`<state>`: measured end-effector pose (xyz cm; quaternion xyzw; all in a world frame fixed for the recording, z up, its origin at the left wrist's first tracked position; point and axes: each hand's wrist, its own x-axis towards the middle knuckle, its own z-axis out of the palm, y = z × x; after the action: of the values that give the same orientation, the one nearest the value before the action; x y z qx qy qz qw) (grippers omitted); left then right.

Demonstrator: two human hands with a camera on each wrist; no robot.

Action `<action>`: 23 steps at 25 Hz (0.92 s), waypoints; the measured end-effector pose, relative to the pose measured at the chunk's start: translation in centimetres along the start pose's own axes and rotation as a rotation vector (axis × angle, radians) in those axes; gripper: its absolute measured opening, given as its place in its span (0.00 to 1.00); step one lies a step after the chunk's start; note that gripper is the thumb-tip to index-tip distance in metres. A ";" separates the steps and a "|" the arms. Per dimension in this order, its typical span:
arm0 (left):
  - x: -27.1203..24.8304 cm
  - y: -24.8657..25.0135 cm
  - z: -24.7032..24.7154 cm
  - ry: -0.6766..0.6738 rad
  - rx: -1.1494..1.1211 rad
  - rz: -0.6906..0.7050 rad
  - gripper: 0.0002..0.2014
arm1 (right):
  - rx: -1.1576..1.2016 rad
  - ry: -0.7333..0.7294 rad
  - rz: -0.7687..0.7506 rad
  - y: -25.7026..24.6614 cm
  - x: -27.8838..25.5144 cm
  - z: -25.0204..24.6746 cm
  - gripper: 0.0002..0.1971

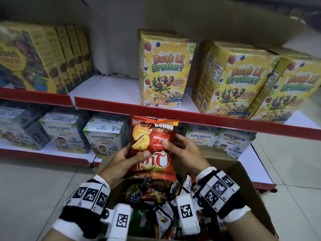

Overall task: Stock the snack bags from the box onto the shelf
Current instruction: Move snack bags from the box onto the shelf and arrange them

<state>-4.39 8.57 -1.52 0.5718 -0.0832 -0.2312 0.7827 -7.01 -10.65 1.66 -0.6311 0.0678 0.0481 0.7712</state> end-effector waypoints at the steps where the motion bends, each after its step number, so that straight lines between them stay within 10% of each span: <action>1: 0.2 -0.1 -0.2 0.006 0.015 -0.004 0.47 | -0.036 0.021 -0.002 -0.1 -0.1 0.1 0.18; 6: 0.5 0.2 -1.9 -0.005 0.206 -0.018 0.44 | -0.465 0.141 -0.155 -2.1 -0.5 -0.3 0.45; 10: 0.1 0.7 -2.4 -0.088 0.340 -0.057 0.39 | -0.719 -0.138 -0.124 -3.1 0.0 0.3 0.49; 15: 0.2 1.7 -2.6 0.152 0.166 0.087 0.47 | -0.249 0.094 -0.091 -2.1 1.0 -1.6 0.26; 23: 1.3 0.0 0.0 0.338 -0.143 0.163 0.35 | 0.061 -0.017 0.087 3.1 2.0 0.0 0.38</action>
<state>-3.24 7.95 -1.71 0.5370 0.0202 -0.0731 0.8401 -5.58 -10.10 -1.69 -0.6035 0.0898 0.0848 0.7878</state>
